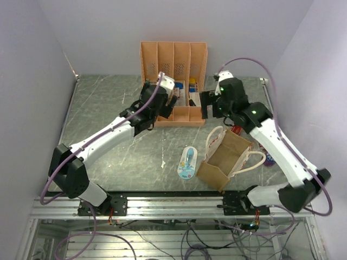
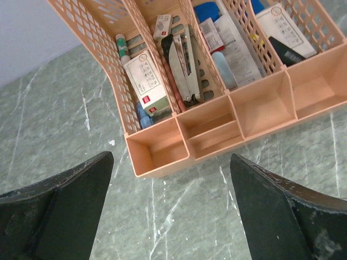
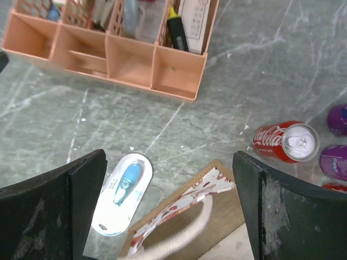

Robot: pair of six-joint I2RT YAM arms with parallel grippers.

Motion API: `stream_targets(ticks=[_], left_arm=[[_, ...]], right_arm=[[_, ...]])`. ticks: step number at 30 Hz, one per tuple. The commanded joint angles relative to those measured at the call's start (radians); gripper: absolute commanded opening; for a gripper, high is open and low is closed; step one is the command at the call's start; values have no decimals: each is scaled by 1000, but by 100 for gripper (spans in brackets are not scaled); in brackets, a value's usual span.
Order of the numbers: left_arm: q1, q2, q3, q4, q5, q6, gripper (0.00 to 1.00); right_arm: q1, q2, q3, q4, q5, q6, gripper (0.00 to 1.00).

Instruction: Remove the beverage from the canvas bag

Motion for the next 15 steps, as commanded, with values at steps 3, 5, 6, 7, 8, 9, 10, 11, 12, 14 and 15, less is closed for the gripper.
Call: stream_targets(ticks=[3, 5, 6, 7, 8, 9, 10, 11, 12, 14, 15], left_arm=[[232, -85, 57, 0, 229, -174, 100], [321, -127, 49, 10, 278, -227, 100], [365, -158, 39, 20, 294, -241, 100], [391, -196, 29, 26, 303, -250, 100], [410, -237, 20, 27, 304, -256, 100], [426, -281, 17, 19, 296, -260, 99], [437, -326, 19, 6, 285, -261, 99], [444, -376, 22, -6, 276, -257, 99], [447, -426, 24, -16, 264, -246, 99], [448, -522, 28, -38, 240, -225, 98], [449, -562, 30, -50, 229, -216, 98]], right_arm=[[4, -258, -42, 73, 47, 28, 100], [4, -336, -56, 86, 73, 28, 100], [4, -380, -55, 82, 88, 26, 100], [4, -412, -51, 74, 106, 25, 100], [4, -440, -46, 64, 121, 21, 100], [4, -471, -42, 58, 144, 18, 100], [4, -501, -38, 53, 157, 14, 100], [4, -526, -32, 49, 176, 11, 100], [4, -552, -28, 49, 186, 3, 100], [5, -593, -22, 59, 202, -8, 100], [3, -609, -22, 67, 207, -11, 100]])
